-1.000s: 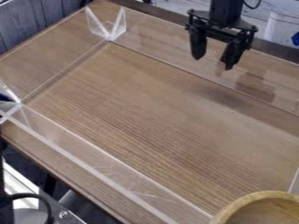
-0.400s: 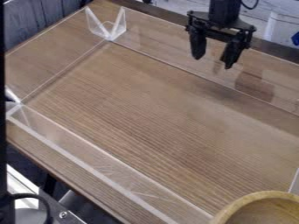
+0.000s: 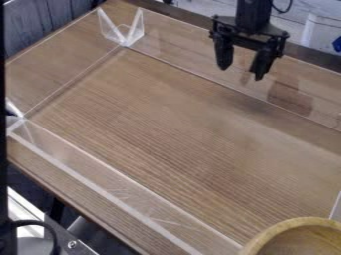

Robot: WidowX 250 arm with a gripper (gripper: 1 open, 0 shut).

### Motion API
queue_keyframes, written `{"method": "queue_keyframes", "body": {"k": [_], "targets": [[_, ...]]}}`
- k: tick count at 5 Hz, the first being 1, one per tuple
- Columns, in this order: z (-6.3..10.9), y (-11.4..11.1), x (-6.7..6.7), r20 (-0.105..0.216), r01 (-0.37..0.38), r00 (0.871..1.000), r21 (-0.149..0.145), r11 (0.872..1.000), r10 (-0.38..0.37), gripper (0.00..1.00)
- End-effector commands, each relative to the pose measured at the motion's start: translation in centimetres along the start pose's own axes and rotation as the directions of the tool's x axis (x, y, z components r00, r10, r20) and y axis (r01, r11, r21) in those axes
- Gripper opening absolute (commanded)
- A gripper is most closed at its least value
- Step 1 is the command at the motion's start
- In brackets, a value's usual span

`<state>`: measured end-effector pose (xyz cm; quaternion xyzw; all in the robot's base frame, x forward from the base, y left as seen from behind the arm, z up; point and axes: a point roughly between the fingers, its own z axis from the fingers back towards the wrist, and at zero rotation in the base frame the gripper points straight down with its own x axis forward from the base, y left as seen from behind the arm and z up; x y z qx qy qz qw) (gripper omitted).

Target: Remove the green block from inside the brown bowl and put it on the table

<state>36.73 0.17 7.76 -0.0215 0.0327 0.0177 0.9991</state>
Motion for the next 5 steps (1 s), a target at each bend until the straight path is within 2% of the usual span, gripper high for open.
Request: {"method": "queue_keyframes", "body": {"k": [1, 4, 5], "targets": [[1.6, 0.3, 0.5, 0.067, -0.014, 0.998, -0.005, 1.000, 0.015, 1.00], [0.6, 0.2, 0.6, 0.078, -0.027, 0.997, -0.011, 1.000, 0.028, 1.00], [1.5, 0.6, 0.5, 0.093, -0.036, 0.995, -0.018, 0.999, 0.038, 1.00]]}}
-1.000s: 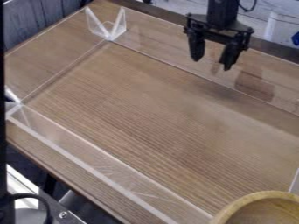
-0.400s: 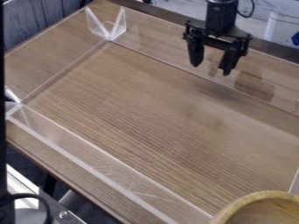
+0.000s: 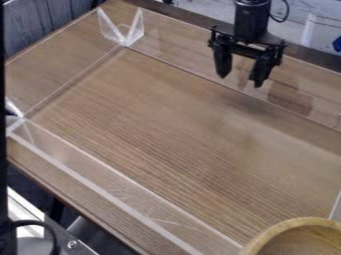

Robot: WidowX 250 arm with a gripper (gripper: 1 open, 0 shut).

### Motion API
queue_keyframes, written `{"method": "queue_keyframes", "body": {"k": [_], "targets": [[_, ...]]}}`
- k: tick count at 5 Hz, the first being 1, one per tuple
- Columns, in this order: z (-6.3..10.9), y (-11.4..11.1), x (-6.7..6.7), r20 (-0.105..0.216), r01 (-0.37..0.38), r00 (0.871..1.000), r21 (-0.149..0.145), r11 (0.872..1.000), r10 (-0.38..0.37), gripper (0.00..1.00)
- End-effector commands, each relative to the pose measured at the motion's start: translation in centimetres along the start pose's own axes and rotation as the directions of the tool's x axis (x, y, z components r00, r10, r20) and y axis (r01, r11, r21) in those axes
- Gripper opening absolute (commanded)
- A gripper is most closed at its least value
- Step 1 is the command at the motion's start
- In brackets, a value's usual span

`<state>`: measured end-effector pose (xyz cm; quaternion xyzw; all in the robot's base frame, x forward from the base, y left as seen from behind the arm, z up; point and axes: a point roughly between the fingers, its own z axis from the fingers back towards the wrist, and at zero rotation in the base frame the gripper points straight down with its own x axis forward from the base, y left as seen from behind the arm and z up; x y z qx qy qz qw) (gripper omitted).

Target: Remove the green block from inside the brown bowl and put it on the table

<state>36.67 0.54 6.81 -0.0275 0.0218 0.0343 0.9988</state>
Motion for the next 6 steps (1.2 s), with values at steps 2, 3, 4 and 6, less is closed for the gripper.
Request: {"method": "queue_keyframes", "body": {"k": [2, 3, 4, 6], "targets": [[4.7, 1.2, 0.2, 0.106, -0.024, 0.994, -0.018, 1.000, 0.026, 1.00], [7.3, 1.9, -0.2, 0.149, -0.040, 0.988, -0.031, 0.999, 0.045, 1.00], [10.0, 2.6, -0.6, 0.183, -0.055, 0.981, -0.044, 0.998, 0.062, 1.00], [11.4, 7.7, -0.5, 0.201, -0.146, 0.968, -0.021, 0.989, 0.147, 1.00]]}}
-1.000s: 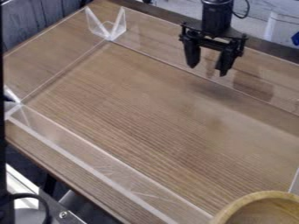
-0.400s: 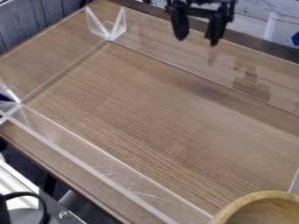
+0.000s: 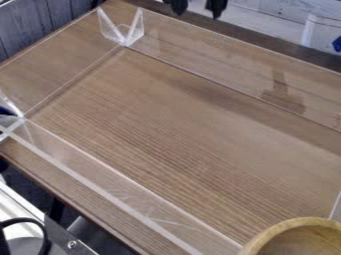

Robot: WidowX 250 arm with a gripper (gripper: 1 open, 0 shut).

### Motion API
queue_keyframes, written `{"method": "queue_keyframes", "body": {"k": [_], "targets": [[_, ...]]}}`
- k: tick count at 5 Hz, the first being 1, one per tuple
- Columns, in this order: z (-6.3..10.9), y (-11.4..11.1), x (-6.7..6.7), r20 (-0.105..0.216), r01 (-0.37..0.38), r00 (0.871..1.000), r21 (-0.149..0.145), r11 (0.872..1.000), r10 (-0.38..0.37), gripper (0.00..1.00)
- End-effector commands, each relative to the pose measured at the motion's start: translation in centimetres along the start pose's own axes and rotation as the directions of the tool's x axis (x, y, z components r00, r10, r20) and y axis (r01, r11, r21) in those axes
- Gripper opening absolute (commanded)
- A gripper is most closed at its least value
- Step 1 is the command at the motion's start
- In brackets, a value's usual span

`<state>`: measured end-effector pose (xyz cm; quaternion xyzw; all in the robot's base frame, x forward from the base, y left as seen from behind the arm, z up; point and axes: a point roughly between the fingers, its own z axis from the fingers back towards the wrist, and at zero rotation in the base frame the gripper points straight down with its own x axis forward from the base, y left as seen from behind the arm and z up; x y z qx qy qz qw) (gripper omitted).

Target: Remove the green block from inside the brown bowl and put it on the table

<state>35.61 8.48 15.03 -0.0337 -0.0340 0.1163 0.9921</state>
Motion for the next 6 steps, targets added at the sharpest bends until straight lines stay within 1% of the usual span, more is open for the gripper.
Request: {"method": "queue_keyframes", "body": {"k": [1, 6], "targets": [[2.3, 0.9, 1.0, 0.078, -0.003, 0.997, 0.027, 1.000, 0.001, 1.00], [-0.5, 2.1, 2.1, 0.027, -0.069, 0.997, 0.078, 0.995, 0.067, 1.00]]}}
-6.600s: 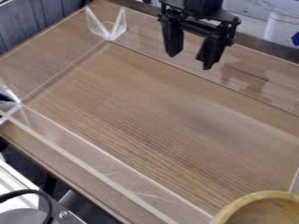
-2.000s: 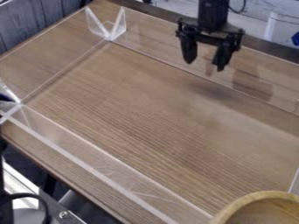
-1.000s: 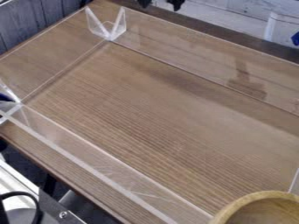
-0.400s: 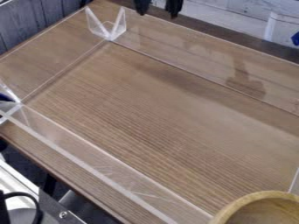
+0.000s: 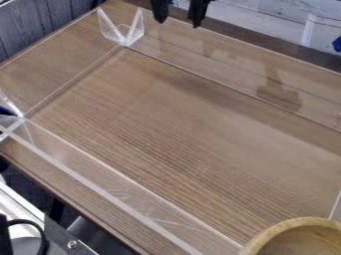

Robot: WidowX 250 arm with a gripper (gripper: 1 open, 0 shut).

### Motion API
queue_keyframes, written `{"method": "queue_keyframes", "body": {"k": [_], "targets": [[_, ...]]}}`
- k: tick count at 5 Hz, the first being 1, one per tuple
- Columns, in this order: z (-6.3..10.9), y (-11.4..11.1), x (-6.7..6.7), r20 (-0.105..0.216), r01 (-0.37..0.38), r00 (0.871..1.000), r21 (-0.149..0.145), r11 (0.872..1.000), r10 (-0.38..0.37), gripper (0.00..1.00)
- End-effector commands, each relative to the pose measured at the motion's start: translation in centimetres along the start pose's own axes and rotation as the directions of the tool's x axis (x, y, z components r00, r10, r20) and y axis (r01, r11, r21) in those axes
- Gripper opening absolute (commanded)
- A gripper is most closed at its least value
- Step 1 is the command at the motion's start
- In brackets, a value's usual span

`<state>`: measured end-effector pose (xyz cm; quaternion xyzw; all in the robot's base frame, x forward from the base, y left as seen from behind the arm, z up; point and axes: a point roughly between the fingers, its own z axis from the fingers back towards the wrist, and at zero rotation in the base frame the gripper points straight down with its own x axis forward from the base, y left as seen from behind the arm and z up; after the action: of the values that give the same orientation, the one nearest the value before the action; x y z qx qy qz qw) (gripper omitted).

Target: Remove the green block from inside the brown bowl and put it on the table

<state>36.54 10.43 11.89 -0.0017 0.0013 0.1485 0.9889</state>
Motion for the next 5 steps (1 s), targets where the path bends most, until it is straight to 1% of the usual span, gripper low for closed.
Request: {"method": "queue_keyframes", "body": {"k": [1, 2, 4, 5], "targets": [[2.1, 0.8, 1.2, 0.078, -0.028, 0.997, 0.011, 1.000, 0.027, 1.00], [1.7, 1.3, 1.3, 0.073, -0.044, 0.996, 0.017, 0.999, 0.043, 1.00], [0.9, 2.1, 1.6, 0.068, -0.086, 0.994, 0.016, 0.996, 0.085, 1.00], [0.7, 2.1, 1.6, 0.066, -0.104, 0.992, 0.000, 0.995, 0.104, 1.00]]}}
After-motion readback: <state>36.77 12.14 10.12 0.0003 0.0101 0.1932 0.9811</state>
